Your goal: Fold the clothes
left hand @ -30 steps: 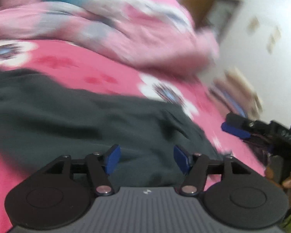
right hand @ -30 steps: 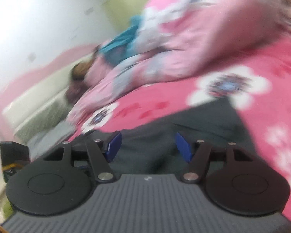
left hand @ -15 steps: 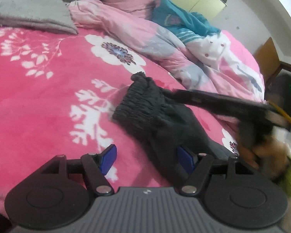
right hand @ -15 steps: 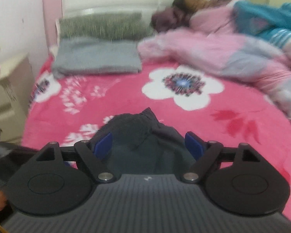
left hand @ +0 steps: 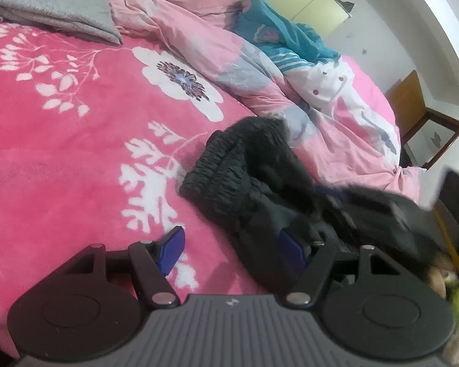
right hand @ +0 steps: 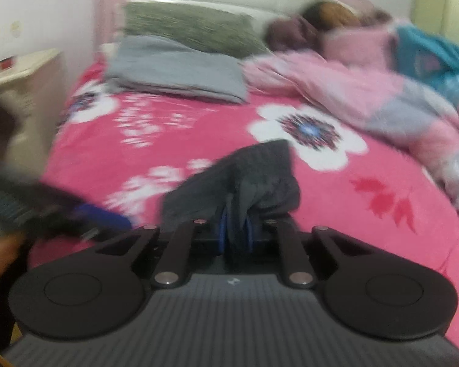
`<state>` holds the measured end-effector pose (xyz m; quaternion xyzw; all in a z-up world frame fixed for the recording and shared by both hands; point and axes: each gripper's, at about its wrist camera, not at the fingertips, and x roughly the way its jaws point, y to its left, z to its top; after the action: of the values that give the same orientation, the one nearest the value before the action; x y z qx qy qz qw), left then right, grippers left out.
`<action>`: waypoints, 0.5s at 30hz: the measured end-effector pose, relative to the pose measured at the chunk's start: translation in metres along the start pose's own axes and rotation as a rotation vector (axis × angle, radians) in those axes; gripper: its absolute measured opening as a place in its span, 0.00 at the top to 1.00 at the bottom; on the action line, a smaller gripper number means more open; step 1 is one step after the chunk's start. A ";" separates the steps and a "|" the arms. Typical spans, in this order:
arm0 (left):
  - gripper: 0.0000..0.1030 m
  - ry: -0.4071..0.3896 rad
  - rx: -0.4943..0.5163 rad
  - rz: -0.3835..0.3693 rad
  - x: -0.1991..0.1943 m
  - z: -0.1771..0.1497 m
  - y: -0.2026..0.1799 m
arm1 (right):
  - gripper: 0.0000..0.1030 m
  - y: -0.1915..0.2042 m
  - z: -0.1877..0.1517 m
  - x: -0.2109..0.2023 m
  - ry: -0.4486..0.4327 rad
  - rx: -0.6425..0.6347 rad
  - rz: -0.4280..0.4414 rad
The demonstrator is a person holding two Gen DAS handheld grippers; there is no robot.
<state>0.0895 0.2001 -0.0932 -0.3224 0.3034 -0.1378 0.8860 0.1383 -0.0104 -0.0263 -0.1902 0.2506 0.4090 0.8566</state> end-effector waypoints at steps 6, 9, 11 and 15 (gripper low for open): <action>0.33 0.012 -0.032 -0.031 -0.002 0.002 0.008 | 0.78 0.002 0.008 -0.034 -0.009 -0.002 0.070; 0.35 0.013 -0.037 -0.037 -0.002 0.002 0.011 | 0.32 -0.031 0.023 -0.048 -0.124 0.131 0.042; 0.35 0.013 -0.038 -0.040 -0.002 0.003 0.011 | 0.13 -0.055 0.028 -0.043 -0.183 0.229 0.041; 0.35 0.013 -0.020 -0.034 -0.003 0.002 0.009 | 0.12 -0.089 0.033 0.008 -0.104 0.289 0.046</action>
<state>0.0891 0.2090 -0.0969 -0.3354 0.3048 -0.1520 0.8784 0.2225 -0.0407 0.0065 -0.0377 0.2664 0.3977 0.8772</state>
